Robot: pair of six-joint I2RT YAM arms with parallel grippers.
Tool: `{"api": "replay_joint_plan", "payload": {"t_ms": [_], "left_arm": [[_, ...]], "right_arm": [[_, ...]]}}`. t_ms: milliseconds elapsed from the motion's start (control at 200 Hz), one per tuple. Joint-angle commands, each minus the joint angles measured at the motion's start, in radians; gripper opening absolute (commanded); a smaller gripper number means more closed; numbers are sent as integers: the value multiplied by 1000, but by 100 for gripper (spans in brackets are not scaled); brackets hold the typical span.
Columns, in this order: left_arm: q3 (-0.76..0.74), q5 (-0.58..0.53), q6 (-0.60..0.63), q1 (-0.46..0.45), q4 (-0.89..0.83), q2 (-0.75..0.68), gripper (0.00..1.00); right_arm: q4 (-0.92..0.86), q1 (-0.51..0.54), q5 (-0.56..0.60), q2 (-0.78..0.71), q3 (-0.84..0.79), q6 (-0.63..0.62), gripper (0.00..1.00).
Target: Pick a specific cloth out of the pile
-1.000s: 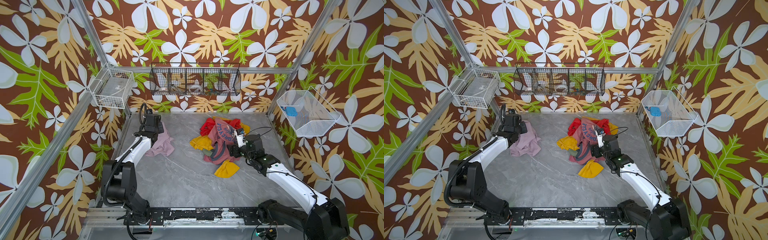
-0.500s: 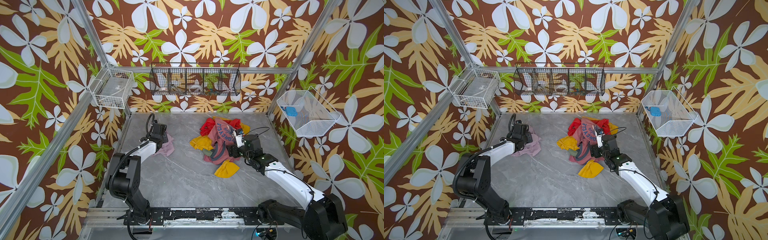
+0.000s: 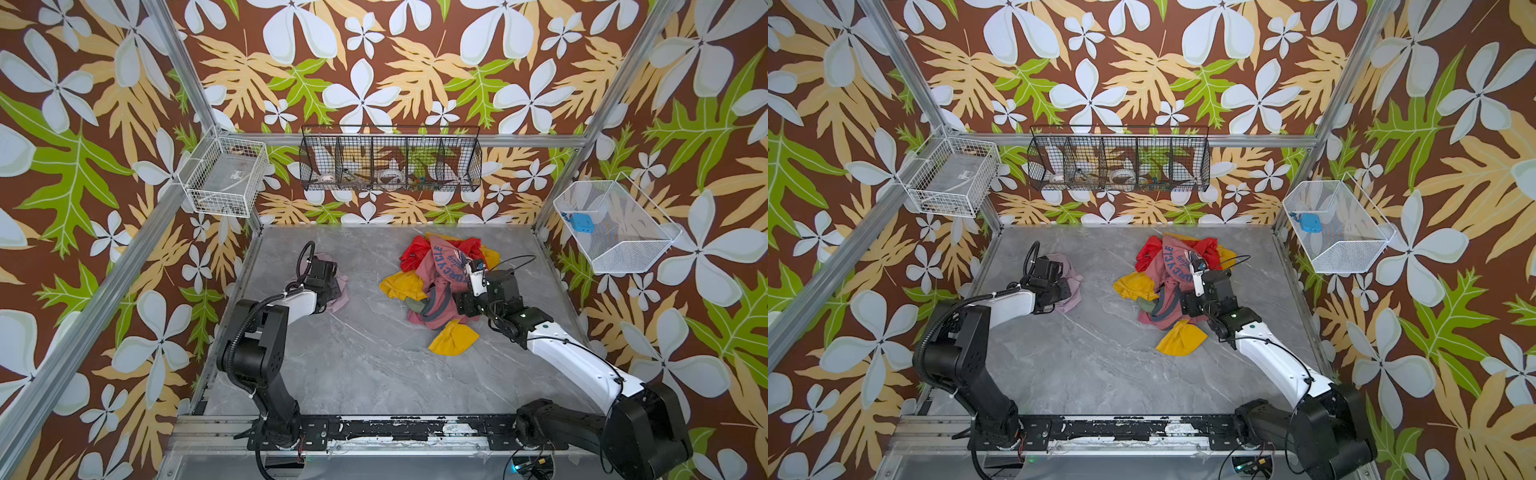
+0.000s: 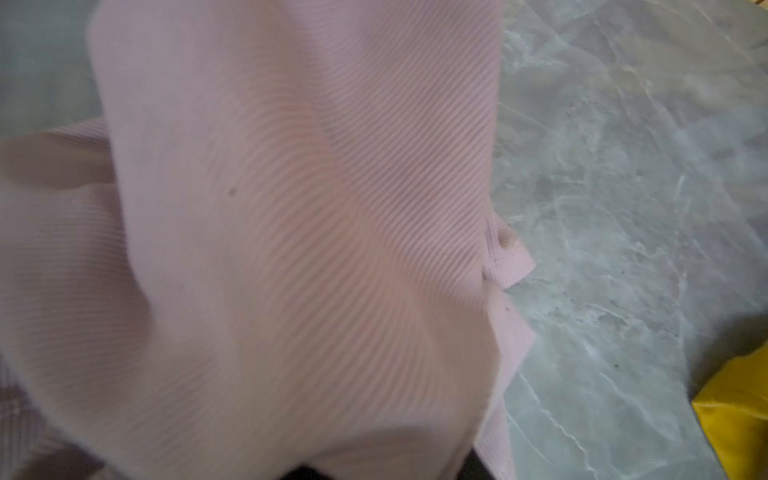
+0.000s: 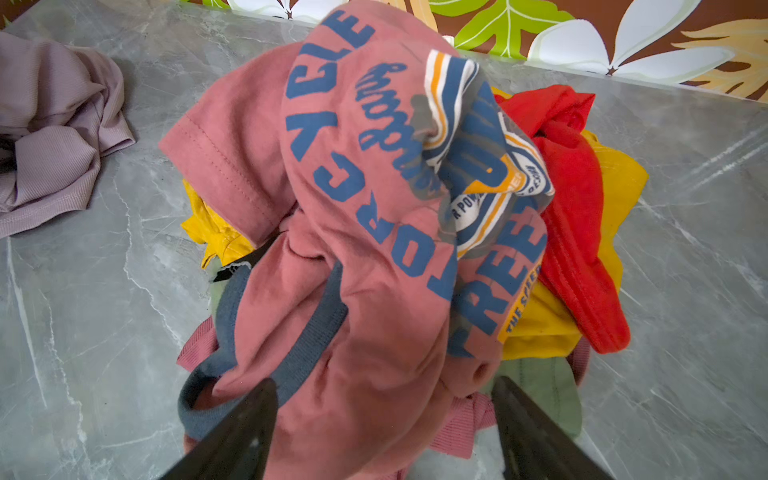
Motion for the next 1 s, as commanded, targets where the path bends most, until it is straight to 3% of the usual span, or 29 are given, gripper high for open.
{"api": "replay_joint_plan", "payload": {"t_ms": [0,215,556,791,996], "left_arm": [[-15,3,-35,1,-72,-39,50],[-53,-60,-33,-7,-130,-193,68],[-96,-168,41,-10,-172,-400,67],[74,-128,177,-6,-208,-207,66],[247,-10,187,24,-321,75,40]], "right_arm": [[8,-1,18,-3,0,-11,81],[6,0,27,-12,4,-19,81],[22,-1,4,10,15,-14,81],[22,-1,-11,17,26,-9,81],[3,0,22,-26,4,-30,81]]}}
